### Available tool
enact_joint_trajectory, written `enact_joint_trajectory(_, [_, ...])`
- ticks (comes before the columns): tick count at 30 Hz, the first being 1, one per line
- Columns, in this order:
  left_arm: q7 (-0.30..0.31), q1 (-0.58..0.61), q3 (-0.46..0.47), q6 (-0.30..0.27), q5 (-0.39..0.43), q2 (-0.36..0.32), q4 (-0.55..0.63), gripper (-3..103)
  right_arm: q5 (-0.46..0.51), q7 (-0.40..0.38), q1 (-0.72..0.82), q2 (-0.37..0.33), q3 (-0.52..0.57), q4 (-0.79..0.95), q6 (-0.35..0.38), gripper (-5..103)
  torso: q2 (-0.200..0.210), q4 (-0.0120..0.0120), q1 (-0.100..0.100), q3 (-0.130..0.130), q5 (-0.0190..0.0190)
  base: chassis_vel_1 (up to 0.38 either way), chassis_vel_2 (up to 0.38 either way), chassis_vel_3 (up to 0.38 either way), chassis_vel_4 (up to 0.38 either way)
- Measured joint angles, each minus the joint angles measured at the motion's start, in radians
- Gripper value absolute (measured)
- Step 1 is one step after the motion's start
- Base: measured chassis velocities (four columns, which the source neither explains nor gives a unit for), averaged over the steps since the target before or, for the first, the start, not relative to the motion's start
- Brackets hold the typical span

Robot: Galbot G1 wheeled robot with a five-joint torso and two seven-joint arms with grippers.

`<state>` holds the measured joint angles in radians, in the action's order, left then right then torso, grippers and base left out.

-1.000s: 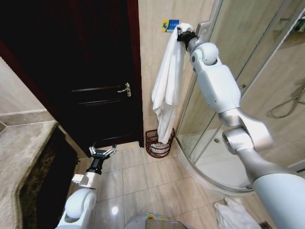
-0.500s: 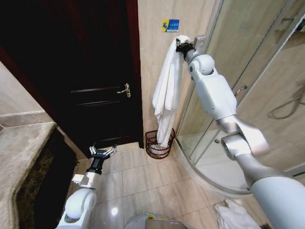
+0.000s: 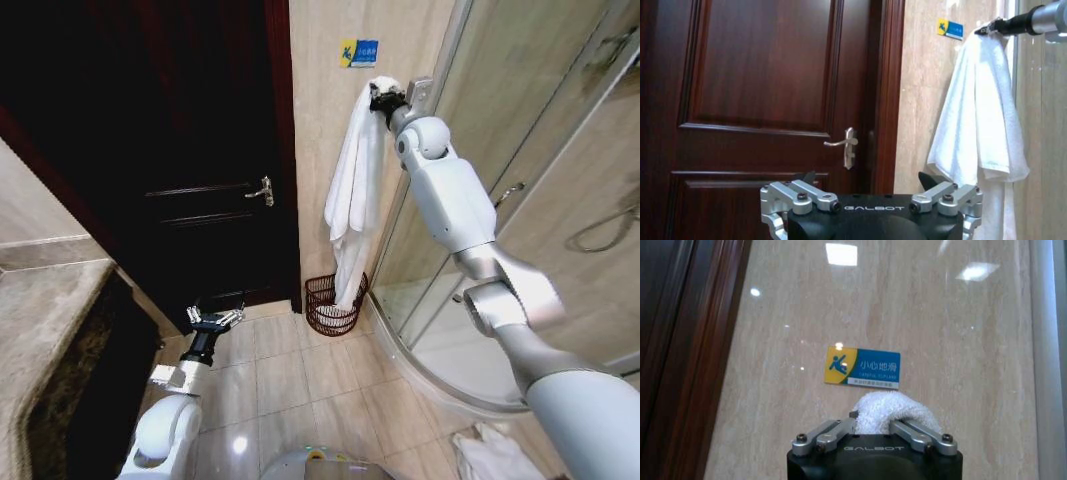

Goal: Discard the used towel into the hamper.

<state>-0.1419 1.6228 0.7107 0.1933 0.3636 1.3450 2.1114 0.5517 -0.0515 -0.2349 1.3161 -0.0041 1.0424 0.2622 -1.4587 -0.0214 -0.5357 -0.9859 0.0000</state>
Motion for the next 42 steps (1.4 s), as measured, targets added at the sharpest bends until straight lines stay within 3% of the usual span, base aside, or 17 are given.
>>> enact_joint_trajectory(8, [0.000,0.002,0.001,0.000,0.000,0.002,0.000,100,-0.004,-0.004,0.001,0.004,-0.004,-0.013,-0.007,4,0.000,-0.0001,0.000,0.000,0.0002,0.000,0.000,0.000,0.000])
enact_joint_trajectory(23, [-0.001,0.010,0.002,0.004,0.000,0.008,0.011,100,0.012,-0.010,-0.136,0.014,-0.016,-0.067,0.003,4,0.000,-0.0003,0.000,0.000,-0.0002,-0.003,0.002,0.003,-0.002])
enact_joint_trajectory(42, [-0.002,0.014,0.005,0.019,0.003,0.009,-0.003,100,0.040,-0.044,0.045,-0.056,-0.071,0.092,0.009,4,0.000,-0.0002,0.000,0.000,0.0001,-0.003,0.001,0.002,-0.002])
